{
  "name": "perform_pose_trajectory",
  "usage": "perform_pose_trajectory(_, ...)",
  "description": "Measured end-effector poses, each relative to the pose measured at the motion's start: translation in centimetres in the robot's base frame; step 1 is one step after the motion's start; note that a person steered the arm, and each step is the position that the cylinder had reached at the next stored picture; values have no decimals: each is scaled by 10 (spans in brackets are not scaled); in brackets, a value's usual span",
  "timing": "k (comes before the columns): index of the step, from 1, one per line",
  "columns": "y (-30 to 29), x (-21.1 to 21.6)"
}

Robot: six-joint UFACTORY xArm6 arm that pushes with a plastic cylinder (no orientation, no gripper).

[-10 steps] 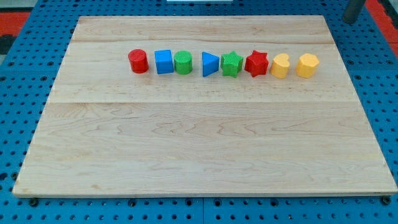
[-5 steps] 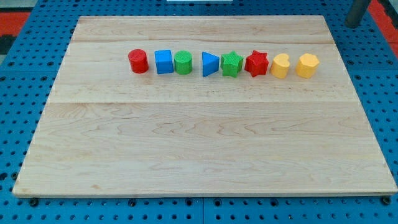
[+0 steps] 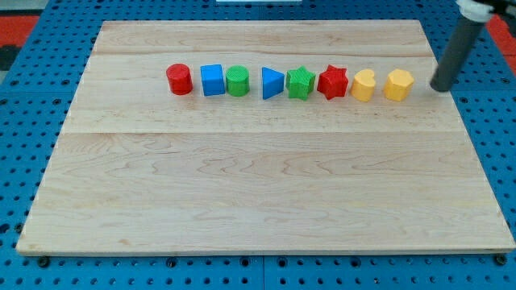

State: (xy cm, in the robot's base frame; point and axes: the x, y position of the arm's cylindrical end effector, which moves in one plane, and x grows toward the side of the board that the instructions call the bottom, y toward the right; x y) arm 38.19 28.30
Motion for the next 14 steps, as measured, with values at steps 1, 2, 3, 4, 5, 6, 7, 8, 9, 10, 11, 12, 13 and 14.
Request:
perform_pose_trajectory(1,-33,26)
perform_pose_trajectory(2,-28,7)
perform_pose_trajectory(3,-28,7)
perform_pose_trajectory(4,-28,5)
perform_pose_trajectory(5,-28,5)
perform_pose_trajectory(6,-31,7)
perform_pose_trajectory(7,-37,9)
perform_pose_trajectory(8,-31,5)
perform_pose_trajectory(9,-31,5)
perform_pose_trajectory(10,-31,3)
perform_pose_trajectory(11,-33,6)
perform_pose_trajectory(12,-28,0)
perform_pose_trajectory(13,-19,-20)
perform_pose_trajectory(14,-9,-20)
